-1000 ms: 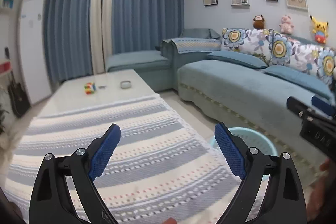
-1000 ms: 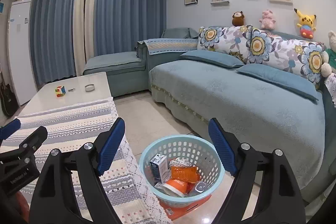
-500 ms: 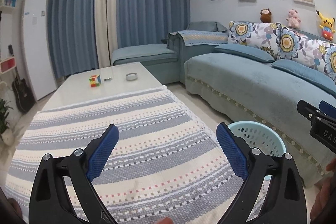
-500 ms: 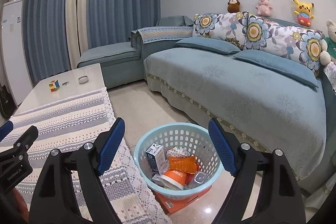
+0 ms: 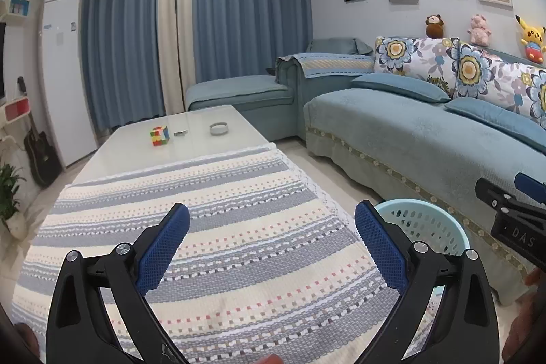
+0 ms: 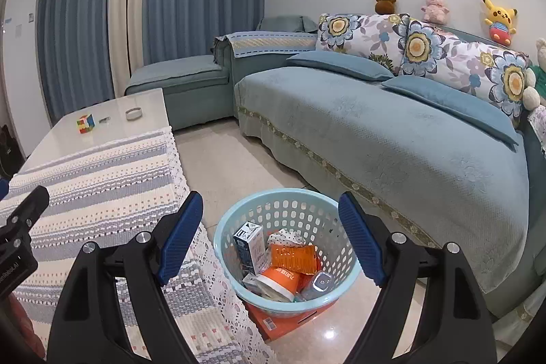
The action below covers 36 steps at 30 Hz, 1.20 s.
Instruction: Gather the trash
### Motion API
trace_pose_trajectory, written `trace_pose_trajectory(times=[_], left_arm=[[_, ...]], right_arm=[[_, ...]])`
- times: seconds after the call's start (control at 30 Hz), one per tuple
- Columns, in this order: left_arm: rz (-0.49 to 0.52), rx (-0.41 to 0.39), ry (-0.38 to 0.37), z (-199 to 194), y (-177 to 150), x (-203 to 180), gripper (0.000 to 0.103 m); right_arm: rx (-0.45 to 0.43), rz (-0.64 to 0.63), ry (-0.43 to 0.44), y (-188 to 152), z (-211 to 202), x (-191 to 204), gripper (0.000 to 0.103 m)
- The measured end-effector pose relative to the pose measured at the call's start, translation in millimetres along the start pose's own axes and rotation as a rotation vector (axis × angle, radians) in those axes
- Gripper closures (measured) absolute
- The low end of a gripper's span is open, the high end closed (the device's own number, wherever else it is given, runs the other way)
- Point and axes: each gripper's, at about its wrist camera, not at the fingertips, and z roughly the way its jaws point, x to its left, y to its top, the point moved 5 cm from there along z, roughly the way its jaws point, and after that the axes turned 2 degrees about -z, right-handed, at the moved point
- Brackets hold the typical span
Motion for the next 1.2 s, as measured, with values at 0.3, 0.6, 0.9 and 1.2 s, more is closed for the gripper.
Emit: trace_pose_trajectory(times=[0.3,0.6,0.9,1.2], left_arm=[[-0.001,0.001,0.000,1.4,-0.4,-0.9,0.008],[-0.002,0.000,-0.001,1.3,-1.8,-1.3,0.008],[0.004,-0.001,-0.006,1.3,-1.2,-1.6,0.008],[0.001,-0.004,-0.012,1.4,-2.4,1.0,0.008]], right_arm=[[0.010,-0.005,0.001,-1.9,2.6,0.5,0.026],[0.011,-0.011,0.003,-2.7,3.1,2.2,0.026],[0.020,-0.015,0.001,-4.6,5.5,3.9,0.026],[0.024,-0.022,0.008,-5.4,6.1,7.2,0.026]])
